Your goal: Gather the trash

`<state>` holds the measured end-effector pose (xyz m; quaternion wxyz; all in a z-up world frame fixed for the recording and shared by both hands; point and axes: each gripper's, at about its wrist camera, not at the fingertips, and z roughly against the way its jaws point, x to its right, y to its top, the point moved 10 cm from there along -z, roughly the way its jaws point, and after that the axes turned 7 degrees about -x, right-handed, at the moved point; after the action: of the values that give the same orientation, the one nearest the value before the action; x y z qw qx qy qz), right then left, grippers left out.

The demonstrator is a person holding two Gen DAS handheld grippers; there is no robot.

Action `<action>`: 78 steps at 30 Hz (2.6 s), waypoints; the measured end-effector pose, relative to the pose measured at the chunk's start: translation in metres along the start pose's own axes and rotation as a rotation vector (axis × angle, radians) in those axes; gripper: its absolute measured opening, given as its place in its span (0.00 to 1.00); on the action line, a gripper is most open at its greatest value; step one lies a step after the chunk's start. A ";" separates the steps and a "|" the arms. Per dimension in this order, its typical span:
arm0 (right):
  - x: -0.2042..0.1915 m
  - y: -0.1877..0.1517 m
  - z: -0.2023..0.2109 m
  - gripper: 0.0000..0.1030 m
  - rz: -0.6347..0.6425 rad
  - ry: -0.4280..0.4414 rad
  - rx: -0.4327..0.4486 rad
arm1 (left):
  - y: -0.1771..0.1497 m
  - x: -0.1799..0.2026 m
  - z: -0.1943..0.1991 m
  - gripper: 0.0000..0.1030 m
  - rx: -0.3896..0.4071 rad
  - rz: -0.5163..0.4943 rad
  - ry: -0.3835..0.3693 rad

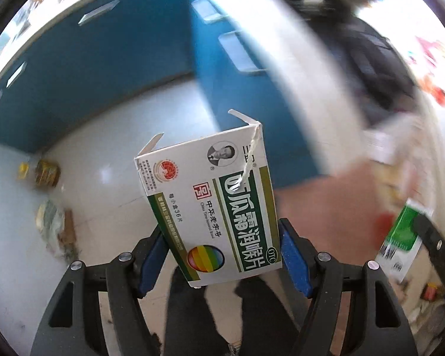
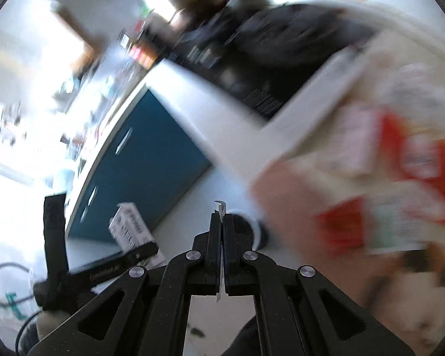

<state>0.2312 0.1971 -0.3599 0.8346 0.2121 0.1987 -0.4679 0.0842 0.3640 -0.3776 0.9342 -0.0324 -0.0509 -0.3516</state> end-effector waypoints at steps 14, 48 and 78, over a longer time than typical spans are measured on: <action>0.066 -0.090 -0.506 0.01 -0.144 0.069 -0.318 | 0.067 -0.223 -0.388 0.66 -0.309 0.296 -0.180; 0.036 -0.082 -0.446 0.98 0.217 -0.456 -0.287 | 0.021 -0.242 -0.288 0.92 -0.059 0.150 0.253; -0.156 -0.063 -0.051 0.99 0.322 -0.259 -0.139 | -0.051 -0.145 0.067 0.92 0.221 0.123 0.223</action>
<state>0.0945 0.3032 -0.3307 0.9297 0.1211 0.0854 -0.3371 -0.0631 0.4267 -0.3272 0.9516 0.1069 0.0167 -0.2876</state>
